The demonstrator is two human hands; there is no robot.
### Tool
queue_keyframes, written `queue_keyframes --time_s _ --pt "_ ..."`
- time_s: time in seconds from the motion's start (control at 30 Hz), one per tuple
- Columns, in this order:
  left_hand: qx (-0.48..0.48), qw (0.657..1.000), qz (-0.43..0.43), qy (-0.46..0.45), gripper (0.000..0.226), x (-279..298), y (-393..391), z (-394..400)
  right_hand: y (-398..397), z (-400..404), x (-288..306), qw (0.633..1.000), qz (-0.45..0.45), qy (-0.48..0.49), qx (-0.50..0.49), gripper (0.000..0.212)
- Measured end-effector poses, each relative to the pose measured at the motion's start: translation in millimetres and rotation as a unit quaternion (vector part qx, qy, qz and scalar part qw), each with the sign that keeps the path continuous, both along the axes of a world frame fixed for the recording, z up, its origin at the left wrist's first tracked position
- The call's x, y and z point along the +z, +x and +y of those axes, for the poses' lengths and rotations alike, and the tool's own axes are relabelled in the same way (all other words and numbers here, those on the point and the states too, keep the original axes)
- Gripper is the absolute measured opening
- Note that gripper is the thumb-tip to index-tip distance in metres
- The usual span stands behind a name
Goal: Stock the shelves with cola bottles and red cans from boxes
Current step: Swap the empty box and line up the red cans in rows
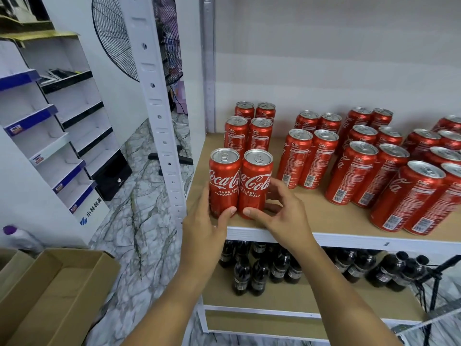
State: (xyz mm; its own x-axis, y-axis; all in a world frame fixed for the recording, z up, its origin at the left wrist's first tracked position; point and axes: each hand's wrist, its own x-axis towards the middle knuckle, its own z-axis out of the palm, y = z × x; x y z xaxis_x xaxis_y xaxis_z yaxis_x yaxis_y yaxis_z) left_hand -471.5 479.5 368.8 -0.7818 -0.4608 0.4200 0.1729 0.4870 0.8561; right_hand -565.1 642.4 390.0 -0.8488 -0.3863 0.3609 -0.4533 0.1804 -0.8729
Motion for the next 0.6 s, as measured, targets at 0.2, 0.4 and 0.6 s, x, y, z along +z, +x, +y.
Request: queue_keyframes --time_s 0.2,0.4,0.6 --pt "-0.02 1.0 -0.012 0.004 0.076 1.0 7.6 -4.2 4.1 7.7 -1.7 0.998 -0.03 -0.006 0.049 0.072" --pt "-0.025 1.0 -0.009 -0.002 0.074 0.7 13.3 -3.3 13.4 5.5 -3.5 0.999 -0.023 -0.011 0.043 0.081" --pt "-0.024 0.999 -0.022 -0.008 0.075 0.1 15.0 -1.0 16.6 -3.0 -9.7 1.0 0.018 0.001 -0.01 0.081"
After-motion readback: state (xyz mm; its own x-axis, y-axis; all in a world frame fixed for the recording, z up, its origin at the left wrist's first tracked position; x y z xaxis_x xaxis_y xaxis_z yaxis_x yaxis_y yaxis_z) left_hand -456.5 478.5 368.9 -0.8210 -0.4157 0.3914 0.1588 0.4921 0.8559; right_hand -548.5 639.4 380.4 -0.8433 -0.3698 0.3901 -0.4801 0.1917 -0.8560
